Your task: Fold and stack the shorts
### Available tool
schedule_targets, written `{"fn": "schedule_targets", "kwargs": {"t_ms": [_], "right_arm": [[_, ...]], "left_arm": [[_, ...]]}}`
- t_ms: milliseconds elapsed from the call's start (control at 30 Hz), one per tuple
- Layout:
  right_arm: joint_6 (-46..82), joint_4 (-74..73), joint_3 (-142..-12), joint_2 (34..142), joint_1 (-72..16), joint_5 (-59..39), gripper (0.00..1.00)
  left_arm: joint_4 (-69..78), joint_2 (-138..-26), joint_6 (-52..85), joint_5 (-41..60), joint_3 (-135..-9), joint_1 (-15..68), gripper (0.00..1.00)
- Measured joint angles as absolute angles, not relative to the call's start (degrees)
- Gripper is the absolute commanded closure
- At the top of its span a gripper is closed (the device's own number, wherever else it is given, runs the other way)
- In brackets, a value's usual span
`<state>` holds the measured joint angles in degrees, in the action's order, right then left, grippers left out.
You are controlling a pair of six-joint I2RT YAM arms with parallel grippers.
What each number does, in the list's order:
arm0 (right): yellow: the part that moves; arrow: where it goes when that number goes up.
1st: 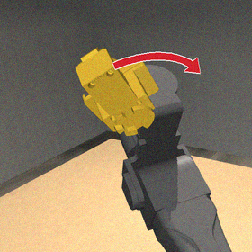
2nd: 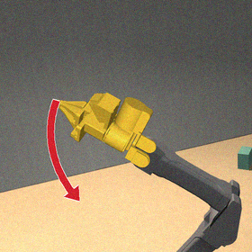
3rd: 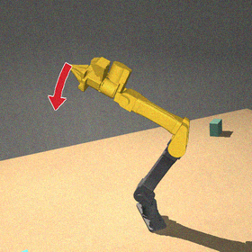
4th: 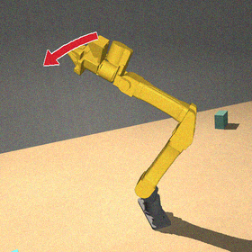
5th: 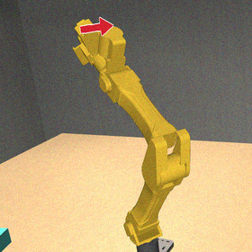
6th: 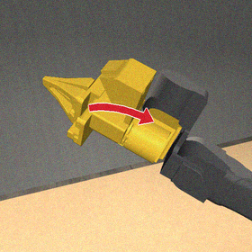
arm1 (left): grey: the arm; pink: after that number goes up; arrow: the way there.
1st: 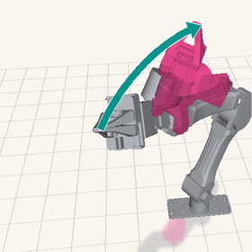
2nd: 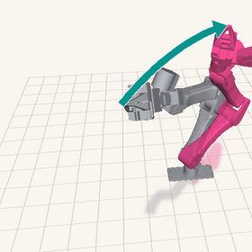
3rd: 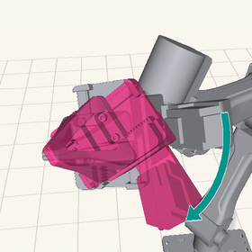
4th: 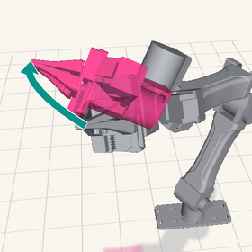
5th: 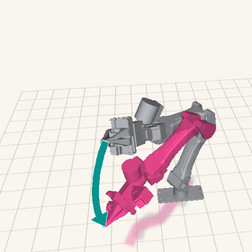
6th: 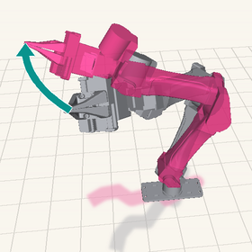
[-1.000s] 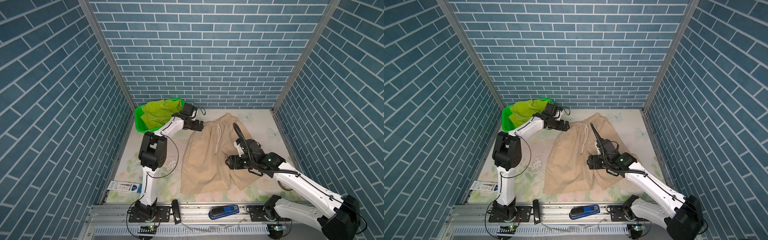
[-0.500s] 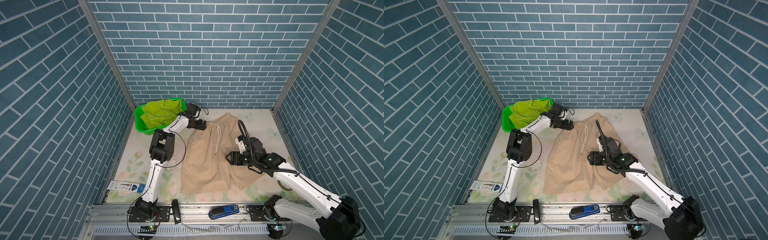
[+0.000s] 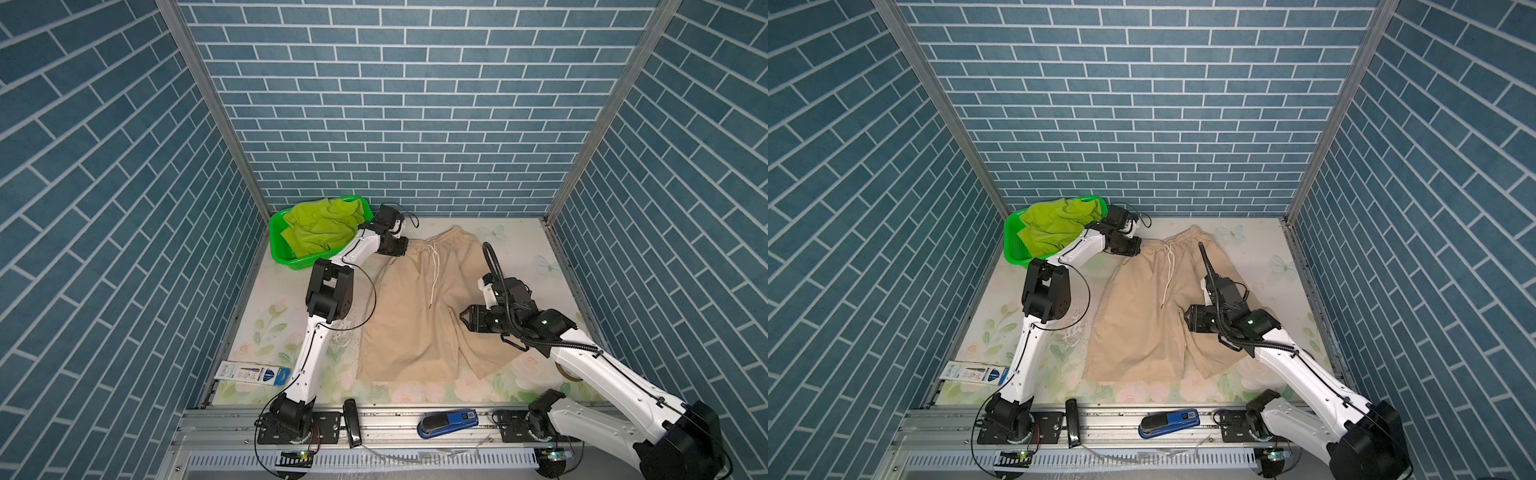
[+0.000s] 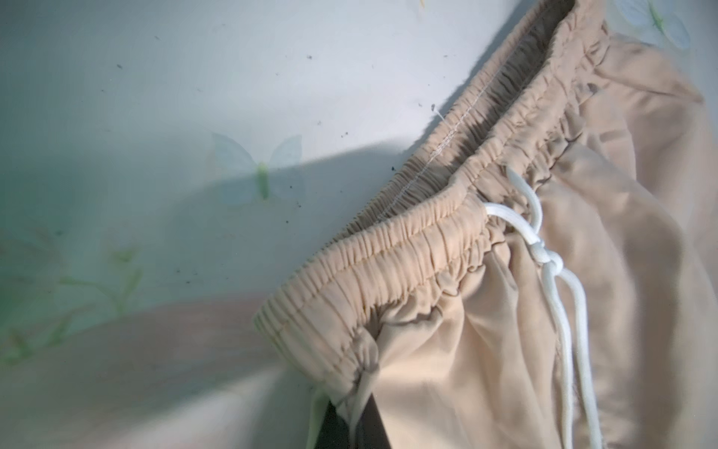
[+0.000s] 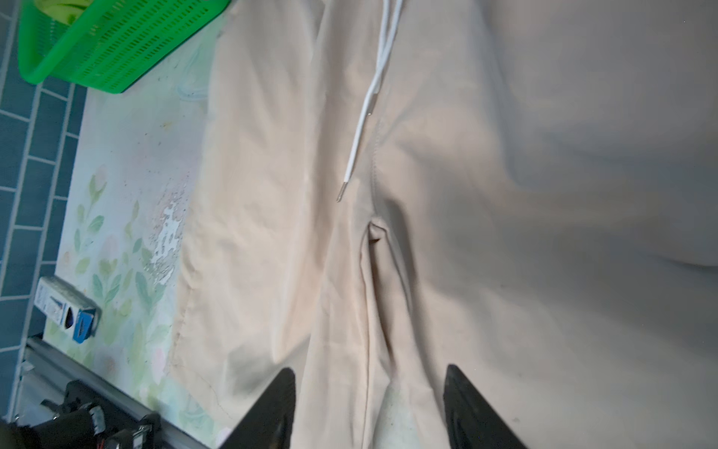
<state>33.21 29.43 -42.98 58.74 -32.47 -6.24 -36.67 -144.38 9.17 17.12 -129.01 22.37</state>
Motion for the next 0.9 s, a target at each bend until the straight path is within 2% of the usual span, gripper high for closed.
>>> {"fn": "schedule_targets", "kwargs": {"t_ms": [33, 100, 233, 367, 500, 600, 700, 900], "right_arm": [[33.19, 29.93, -43.05, 59.27, -30.65, -5.96, 0.39], [32.95, 30.46, -43.22, 61.08, -25.56, -5.96, 0.3], [30.98, 30.59, -44.82, 67.35, -12.38, -6.52, 0.22], [26.44, 30.0, -53.15, 79.0, -6.2, -7.25, 0.16], [22.55, 26.79, -60.6, 90.15, -5.67, -9.5, 0.15], [20.62, 26.09, -62.52, 92.86, -5.98, -11.4, 0.15], [19.97, 26.83, -62.39, 90.85, -8.1, -13.76, 0.14], [20.82, 28.36, -52.25, 76.71, -22.04, -17.91, 0.1]], "left_arm": [[-37.36, -144.31, 9.17, 15.92, -129.86, 22.37, 1.0], [-38.52, -143.63, 9.21, 13.87, -130.15, 22.37, 1.0], [-40.1, -139.37, 9.54, 10.02, -126.32, 22.37, 1.0], [-40.75, -133.45, 9.74, 5.93, -121.01, 22.37, 1.0], [-42.13, -129.91, 9.82, 1.91, -120.18, 22.33, 1.0], [-43.62, -128.66, 9.87, -0.45, -120.73, 22.06, 1.0], [-44.75, -128.46, 9.89, -1.93, -120.92, 21.52, 1.0], [-45.6, -128.46, 10.09, -3.49, -120.92, 20.64, 1.0]]}}
